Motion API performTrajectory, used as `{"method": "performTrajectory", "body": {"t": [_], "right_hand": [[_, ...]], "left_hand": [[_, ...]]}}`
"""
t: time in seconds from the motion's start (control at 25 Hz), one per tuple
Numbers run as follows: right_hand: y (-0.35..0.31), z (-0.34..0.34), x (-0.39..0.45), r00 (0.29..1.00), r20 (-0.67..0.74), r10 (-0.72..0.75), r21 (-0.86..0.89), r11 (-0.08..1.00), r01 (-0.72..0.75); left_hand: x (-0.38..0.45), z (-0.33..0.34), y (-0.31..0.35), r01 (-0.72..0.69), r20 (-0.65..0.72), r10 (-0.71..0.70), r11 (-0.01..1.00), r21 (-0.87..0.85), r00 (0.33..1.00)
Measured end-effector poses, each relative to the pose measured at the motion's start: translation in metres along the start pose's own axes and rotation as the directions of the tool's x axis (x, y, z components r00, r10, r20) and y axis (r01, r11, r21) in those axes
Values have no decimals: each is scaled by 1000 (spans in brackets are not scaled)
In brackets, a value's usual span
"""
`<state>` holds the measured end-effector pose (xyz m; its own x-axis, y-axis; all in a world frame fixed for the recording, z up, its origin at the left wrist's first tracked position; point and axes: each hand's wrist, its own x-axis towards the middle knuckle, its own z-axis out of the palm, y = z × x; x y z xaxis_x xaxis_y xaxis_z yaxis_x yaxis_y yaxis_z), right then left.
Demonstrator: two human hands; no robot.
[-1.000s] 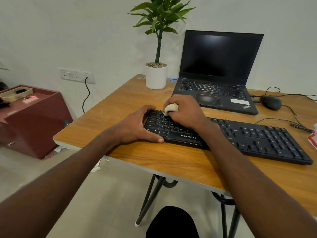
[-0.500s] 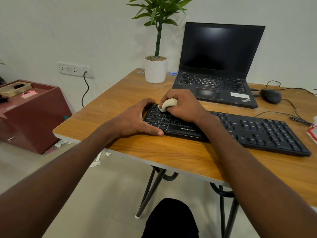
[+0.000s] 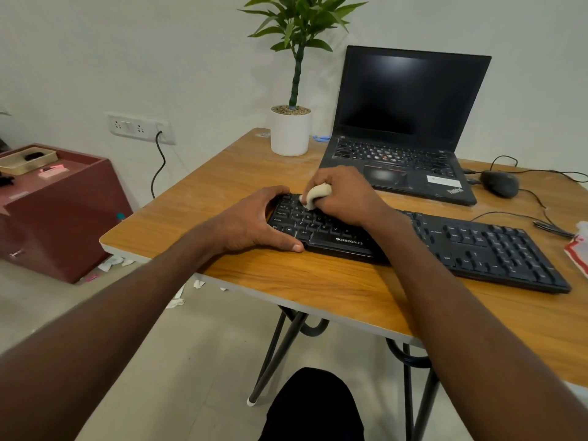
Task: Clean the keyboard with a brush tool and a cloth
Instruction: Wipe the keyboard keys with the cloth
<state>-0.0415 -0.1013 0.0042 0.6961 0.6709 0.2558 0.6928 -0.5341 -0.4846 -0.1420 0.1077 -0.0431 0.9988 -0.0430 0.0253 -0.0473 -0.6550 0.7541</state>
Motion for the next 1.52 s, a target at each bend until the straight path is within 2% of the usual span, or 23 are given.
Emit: {"method": "performTrajectory", "body": {"t": [0.08,0.16,0.28,0.36,0.44,0.48,0.56,0.6,0.64,0.72,0.8,0.92,1.0,1.08,1.16,1.24,1.32,1.36,1.44,1.52], "right_hand": [[7,-11,-2,990,-19,140,-53,989,-141],[14,-23,-14,960,-115,256,-161,949,-272],[16,-33,-35,913,-280,296,-316,870,-379],[12,-29,-38,916,-281,285,-389,839,-380],[4,-21,-31,943,-213,257,-397,859,-324],[-1,-19,-25,954,-182,238,-344,894,-288],[-18,-16,-14,968,-141,210,-87,971,-223],[-25,-13,-11,978,-120,172,-19,984,-175],[-30,-10,-9,989,-82,126,-41,991,-130],[-30,-7,-9,996,-6,87,-218,972,-86],[-20,-18,-12,987,3,162,-349,925,-150],[-1,-42,-19,939,-69,338,-476,816,-329],[3,-45,-24,928,-106,358,-542,761,-356],[0,-39,-22,940,-103,326,-493,804,-332],[-7,-29,-16,960,-60,273,-273,921,-279],[-20,-18,-15,987,0,160,-104,982,-160],[-22,-11,-16,996,34,86,-183,980,-78],[-19,-13,-18,995,27,96,-242,966,-87],[-12,-29,-22,979,-2,202,-356,915,-189],[0,-44,-29,940,-101,325,-469,818,-333]], "left_hand": [[-1,0,0,-2,0,2,1000,-4,1000],[0,0,-1,-9,5,9,1000,-11,1000],[0,0,-1,-18,8,18,1000,-19,1000],[0,0,-2,-24,6,24,999,-27,1000],[-1,1,0,-24,8,24,999,-24,1000],[-2,1,1,-26,6,26,999,-21,1000],[-3,0,2,-21,-2,21,1000,-17,1000],[-3,0,2,-19,-6,19,1000,-20,1000],[-3,0,2,-15,-7,15,1000,-21,1000],[-2,0,2,-6,-1,6,1000,-10,1000],[-2,0,2,-5,1,5,1000,-1,1000],[-2,0,2,-7,-4,7,1000,-3,1000],[-2,0,2,-4,-4,4,1000,-5,1000],[-2,0,2,-5,-4,5,1000,-10,1000],[-2,0,0,-2,-5,2,1000,-9,1000],[-2,0,0,1,-6,-1,1000,-16,1000],[-2,0,3,-3,-2,3,1000,-17,1000],[-3,0,4,-8,-2,8,1000,-17,1000],[-4,0,5,-15,-10,14,1000,-22,1000],[-4,1,7,-15,-8,15,1000,-20,1000]]}}
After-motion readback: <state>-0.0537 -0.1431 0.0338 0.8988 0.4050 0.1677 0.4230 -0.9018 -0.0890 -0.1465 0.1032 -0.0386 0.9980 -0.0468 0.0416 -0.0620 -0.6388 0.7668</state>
